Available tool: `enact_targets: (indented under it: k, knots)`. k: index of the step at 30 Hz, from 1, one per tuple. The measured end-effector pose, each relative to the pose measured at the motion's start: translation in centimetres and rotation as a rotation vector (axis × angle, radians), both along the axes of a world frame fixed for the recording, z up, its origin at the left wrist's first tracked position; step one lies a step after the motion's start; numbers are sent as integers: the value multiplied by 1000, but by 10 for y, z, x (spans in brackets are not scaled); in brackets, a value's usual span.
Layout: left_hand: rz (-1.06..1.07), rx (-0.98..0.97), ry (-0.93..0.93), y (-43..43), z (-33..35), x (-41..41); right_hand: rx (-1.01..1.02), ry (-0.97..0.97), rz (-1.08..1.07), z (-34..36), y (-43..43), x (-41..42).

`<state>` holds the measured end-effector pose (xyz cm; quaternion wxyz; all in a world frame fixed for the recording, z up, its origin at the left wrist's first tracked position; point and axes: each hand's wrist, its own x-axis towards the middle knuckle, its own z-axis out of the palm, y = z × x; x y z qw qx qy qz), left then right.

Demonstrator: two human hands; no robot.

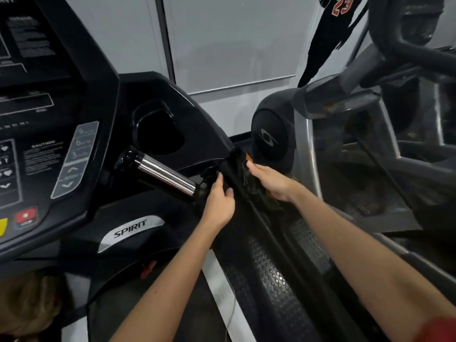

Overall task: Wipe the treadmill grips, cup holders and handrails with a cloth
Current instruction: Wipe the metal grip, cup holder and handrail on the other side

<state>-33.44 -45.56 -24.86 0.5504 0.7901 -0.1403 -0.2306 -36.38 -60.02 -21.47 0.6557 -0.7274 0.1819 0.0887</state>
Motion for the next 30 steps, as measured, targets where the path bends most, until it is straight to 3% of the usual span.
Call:
enact_targets:
  k: [5, 9, 14, 21, 25, 30]
  knots:
    - [54, -31, 24, -14, -5, 12, -282, -37, 175, -19, -11, 3]
    - [96, -62, 38, -17, -1, 11, -509, -226, 268, -37, -34, -43]
    - [124, -69, 11, -17, 0, 8, -608, -339, 194, -45, -41, -61]
    - [100, -40, -35, -16, 5, 8, -473, -208, 168, -28, -15, 17]
    - [97, -37, -40, -16, 3, 9, -370, -197, 124, -36, -12, -2]
    - [97, -101, 22, -17, 1, 9, -479, -195, 179, -57, -24, -54]
